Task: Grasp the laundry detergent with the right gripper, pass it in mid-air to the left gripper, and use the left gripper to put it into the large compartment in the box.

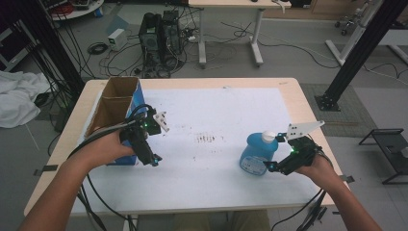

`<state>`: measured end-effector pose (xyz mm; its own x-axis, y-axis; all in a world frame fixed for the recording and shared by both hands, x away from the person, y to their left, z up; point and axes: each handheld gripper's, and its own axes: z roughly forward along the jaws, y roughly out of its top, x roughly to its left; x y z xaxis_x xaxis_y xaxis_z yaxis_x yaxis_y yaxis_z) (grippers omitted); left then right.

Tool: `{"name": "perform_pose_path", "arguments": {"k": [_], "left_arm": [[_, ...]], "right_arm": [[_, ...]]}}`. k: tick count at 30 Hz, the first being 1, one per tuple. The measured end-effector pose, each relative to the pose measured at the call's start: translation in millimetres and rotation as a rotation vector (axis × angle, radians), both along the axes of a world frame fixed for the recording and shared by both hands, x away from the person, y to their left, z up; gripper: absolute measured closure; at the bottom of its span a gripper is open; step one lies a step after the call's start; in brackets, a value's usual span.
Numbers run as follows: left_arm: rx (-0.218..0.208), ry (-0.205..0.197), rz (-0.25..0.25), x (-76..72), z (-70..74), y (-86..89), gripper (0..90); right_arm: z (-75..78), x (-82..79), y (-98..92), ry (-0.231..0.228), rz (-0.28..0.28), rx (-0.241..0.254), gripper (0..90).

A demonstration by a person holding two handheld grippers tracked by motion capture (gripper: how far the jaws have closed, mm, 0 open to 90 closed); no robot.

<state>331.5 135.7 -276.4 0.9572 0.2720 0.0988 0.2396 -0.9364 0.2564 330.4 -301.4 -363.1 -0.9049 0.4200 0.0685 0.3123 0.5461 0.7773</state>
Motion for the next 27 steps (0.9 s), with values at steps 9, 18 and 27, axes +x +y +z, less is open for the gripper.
{"name": "perform_pose_path", "arguments": {"k": [9,18,27], "left_arm": [[0.001,0.001,-0.002,0.2,-0.8,0.3,7.2],[-0.013,-0.005,0.013,-0.4,-2.2,-0.1,7.2],[0.002,0.002,0.001,0.3,-1.5,0.7,7.2]], "right_arm": [[-5.7,0.6,3.9,-0.005,0.001,0.018,1.0],[-10.9,1.8,7.9,-0.02,-0.009,0.037,1.0],[-15.3,3.3,10.4,-0.038,-0.012,0.062,1.0]]}}
